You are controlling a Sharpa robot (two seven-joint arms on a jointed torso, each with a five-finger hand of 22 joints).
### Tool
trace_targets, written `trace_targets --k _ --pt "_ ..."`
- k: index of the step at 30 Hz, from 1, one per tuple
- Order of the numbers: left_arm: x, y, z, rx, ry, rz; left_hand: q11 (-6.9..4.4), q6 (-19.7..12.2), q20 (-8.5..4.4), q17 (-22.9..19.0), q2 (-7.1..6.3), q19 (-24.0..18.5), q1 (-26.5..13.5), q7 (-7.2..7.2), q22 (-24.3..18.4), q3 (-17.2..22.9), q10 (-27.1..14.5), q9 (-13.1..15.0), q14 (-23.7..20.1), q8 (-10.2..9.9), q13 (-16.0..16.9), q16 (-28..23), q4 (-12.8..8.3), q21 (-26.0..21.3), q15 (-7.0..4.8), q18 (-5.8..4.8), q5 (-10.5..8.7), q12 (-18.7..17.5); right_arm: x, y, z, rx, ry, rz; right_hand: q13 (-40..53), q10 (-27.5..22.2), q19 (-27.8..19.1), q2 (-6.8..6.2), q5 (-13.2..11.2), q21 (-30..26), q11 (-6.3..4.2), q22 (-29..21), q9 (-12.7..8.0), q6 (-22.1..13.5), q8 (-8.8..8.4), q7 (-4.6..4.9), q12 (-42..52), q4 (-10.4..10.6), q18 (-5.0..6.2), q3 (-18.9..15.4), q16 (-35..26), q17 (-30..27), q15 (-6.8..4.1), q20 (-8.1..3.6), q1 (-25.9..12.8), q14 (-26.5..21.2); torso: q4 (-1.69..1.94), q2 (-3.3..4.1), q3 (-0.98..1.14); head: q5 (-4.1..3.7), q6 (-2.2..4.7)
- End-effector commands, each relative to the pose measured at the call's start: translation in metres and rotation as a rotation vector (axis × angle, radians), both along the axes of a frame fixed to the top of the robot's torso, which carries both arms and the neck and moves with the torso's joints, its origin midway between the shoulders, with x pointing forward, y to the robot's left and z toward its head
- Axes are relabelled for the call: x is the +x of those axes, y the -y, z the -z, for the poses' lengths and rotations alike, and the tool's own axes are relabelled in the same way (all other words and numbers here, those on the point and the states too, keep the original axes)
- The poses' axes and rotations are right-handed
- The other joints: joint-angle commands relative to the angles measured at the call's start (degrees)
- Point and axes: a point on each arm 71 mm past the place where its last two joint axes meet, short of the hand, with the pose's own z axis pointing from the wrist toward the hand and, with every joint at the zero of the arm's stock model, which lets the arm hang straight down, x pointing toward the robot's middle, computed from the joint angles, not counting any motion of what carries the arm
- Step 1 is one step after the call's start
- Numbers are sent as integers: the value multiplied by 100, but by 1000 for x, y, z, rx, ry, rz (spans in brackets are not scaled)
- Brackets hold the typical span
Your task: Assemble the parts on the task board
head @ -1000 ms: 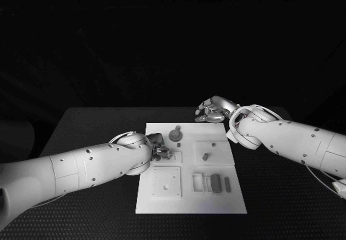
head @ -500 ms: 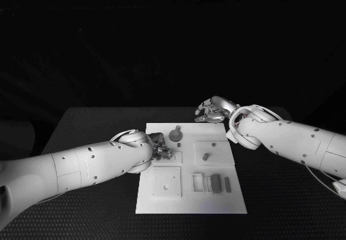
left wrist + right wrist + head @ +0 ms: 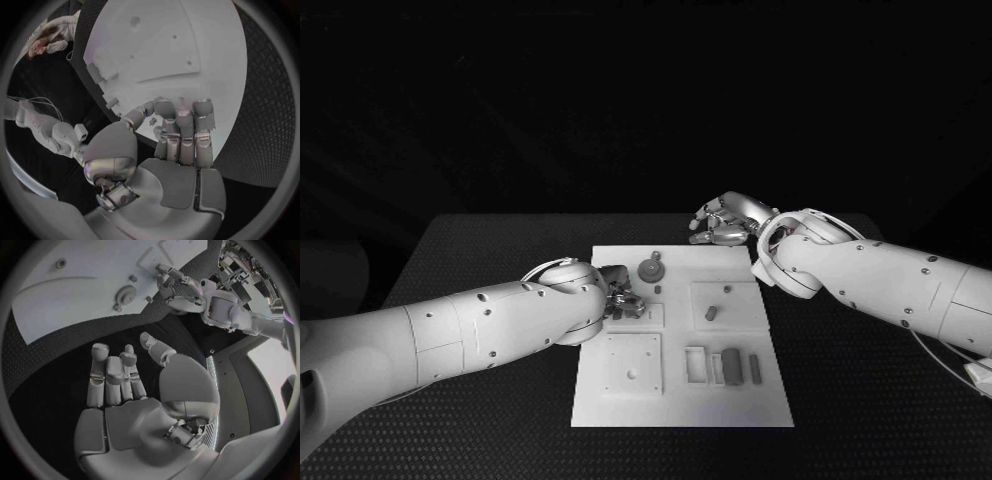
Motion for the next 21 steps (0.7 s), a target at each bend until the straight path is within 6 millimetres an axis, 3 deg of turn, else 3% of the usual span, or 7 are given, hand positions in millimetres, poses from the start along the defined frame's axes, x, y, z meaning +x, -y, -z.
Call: trace_targets --k 1,4,7,9,11,14,21 --pt "-6 3 8 25 -47 27 -261 753 -120 -26 -14 64 -48 -645 131 -1 -263 17 -193 14 -14 19 76 42 -170 343 -119 26 -1 -2 0 -2 -5 -18 -6 -30 24 50 14 -40 2 90 8 117 -25 137 -8 -11 85 -28 -29 -7 3 -26 -12 -29 -1 0 -3 2 5" --pt "-6 3 7 18 -46 21 -259 738 -128 -76 -134 47 -130 -643 124 -28 -282 32 -212 6 -42 40 249 43 -179 349 -552 38 -1 -2 0 -3 -5 -17 -6 -31 23 49 14 -41 2 90 8 117 -26 137 -8 -12 85 -28 -29 -7 4 -26 -12 -30 0 1 -1 3 4" --pt "-5 2 7 4 -38 6 -251 700 -133 -127 -217 16 -326 -629 120 -111 -318 42 -247 -13 -79 50 421 26 -188 348 -713 34 -1 -2 1 -4 -10 -20 -7 -31 22 49 14 -41 2 90 8 116 -26 137 -8 -12 85 -28 -30 -8 4 -26 -12 -30 1 1 0 -1 2" --pt "-4 2 7 -1 -38 3 -259 671 -152 -178 -348 5 -499 -629 114 -141 -341 61 -267 -19 -119 64 583 3 -210 359 -1200 35 -1 -2 1 -5 -11 -21 -8 -32 21 50 15 -43 3 90 9 117 -26 137 -8 -11 85 -28 -32 -8 4 -25 -14 -32 -2 0 0 -2 1" --pt "-4 2 7 -1 -39 3 -261 659 -163 -210 -432 4 -589 -630 115 -141 -348 75 -275 -18 -146 82 694 -7 -222 361 -1507 44 -1 -2 1 -5 -11 -21 -9 -34 18 51 15 -46 3 89 9 119 -26 137 -9 -9 85 -28 -35 -10 4 -24 -15 -35 -4 0 -1 -1 3" --pt "-4 2 7 -4 -42 2 -261 653 -167 -233 -468 2 -636 -630 117 -140 -352 85 -284 -17 -165 97 758 -13 -227 359 -1634 54 0 -2 1 -5 -11 -21 -11 -36 13 52 15 -50 3 88 10 118 -27 138 -10 -9 85 -27 -40 -12 4 -23 -16 -39 -6 -1 1 -2 6" --pt "-4 1 7 -8 -42 -3 -258 643 -170 -250 -493 -4 -694 -627 118 -162 -362 91 -296 -19 -178 108 809 -18 -229 356 -1688 62 -1 -2 1 -5 -12 -20 -14 -39 8 52 15 -56 4 86 10 116 -30 138 -12 -9 85 -26 -47 -16 5 -21 -17 -44 -2 0 2 -3 8"
